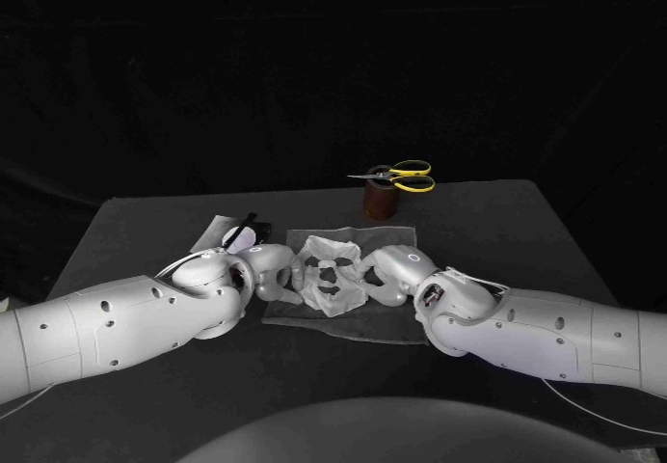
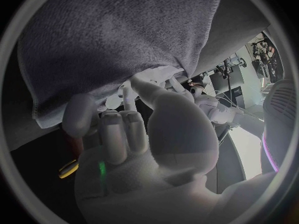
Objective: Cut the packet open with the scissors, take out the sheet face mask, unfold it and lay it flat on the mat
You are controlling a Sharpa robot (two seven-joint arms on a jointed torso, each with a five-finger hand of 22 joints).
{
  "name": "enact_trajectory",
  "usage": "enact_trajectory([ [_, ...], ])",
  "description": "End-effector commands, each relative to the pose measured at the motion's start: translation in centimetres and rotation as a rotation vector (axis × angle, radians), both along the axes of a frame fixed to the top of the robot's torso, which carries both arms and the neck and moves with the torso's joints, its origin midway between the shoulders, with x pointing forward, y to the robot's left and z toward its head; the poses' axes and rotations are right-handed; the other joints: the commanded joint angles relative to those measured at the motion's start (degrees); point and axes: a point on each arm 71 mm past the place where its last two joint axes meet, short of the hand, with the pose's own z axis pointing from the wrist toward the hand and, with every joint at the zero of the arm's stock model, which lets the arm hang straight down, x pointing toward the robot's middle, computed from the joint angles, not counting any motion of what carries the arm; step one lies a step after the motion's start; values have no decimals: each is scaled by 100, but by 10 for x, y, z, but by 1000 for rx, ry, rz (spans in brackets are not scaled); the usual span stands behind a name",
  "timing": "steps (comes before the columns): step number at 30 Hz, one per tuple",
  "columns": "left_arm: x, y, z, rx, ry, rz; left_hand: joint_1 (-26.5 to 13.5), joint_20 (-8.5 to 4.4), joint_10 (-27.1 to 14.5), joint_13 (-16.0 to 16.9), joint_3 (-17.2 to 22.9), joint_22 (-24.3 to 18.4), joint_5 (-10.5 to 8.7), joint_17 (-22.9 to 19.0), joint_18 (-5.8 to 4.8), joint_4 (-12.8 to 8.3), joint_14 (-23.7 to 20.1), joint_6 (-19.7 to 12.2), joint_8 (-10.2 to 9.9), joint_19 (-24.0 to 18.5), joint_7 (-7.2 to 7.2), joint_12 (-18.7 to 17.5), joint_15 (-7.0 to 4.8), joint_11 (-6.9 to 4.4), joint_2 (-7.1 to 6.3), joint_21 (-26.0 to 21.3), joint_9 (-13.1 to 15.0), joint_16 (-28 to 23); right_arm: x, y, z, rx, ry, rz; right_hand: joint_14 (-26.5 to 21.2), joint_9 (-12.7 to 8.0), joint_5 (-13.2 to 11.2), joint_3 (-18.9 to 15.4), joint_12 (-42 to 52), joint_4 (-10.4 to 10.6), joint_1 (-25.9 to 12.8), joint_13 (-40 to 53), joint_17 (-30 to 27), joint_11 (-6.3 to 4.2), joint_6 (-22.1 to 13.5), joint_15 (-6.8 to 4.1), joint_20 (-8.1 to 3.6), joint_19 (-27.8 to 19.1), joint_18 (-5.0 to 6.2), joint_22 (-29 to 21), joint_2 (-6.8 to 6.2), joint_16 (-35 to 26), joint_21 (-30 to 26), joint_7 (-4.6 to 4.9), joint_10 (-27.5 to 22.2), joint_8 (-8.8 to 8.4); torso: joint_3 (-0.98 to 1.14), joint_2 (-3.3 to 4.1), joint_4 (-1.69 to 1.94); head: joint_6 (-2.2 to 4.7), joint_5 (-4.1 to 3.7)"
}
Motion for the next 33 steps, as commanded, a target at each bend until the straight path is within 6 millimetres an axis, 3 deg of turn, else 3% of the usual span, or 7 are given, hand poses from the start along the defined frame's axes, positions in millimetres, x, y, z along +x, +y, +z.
enact_trajectory([
  [1, -3, 1, -4, 20, 35, -14, -3, -5, 26, 6, -3, 7, -33, 1305, -51, 3, 531, -39, 37, 31, -4, 18, -18, 1, 66, 26, 8, 29, 0, -4, 3, -2, -57, -3, 599, -6, 22, 2, 20, -34, 55, 1510, 1510, 27, 51, 11, 8, 23, 81, 5, -14, 22, 20, -5, 587, -5, 5, 4, -1, 0, -2],
  [22, -3, 3, -5, 27, 40, -12, -3, -5, 26, 6, -3, 7, -33, 1305, -51, 3, 531, -39, 37, 31, -4, 18, -18, 1, 66, 26, 8, 29, 0, -27, -3, -73, 12, -46, 599, -48, -6, -75, 20, -2, -14, 1510, 1510, 11, 160, 9, -1, 15, 83, 5, -25, 22, 2, -26, 587, -14, -3, -1, 2, 0, -25],
  [27, -3, 3, -5, 27, 41, -12, -3, -5, 26, 6, -3, 7, -33, 1305, -51, 3, 531, -39, 37, 31, -4, 18, -18, 1, 66, 26, 8, 29, -3, -25, 5, 51, -8, -80, 599, -113, -2, -259, 20, 219, -290, 1510, 1510, 2, 172, -5, -2, -6, 92, -22, -56, 22, -51, -34, 587, -73, -3, -3, 2, 0, -29],
  [33, -3, 1, -5, 25, 42, -15, -3, -5, 26, 6, -3, 7, -33, 1305, -51, 3, 531, -39, 37, 31, -4, 18, -18, 1, 66, 26, 8, 29, -6, -19, 8, 162, 84, -161, 599, -171, 137, -472, 20, 463, -532, 1510, 1510, -2, 156, -16, -2, 24, 86, 5, -135, 22, -36, -35, 587, -122, -5, 4, 12, 0, -45],
])
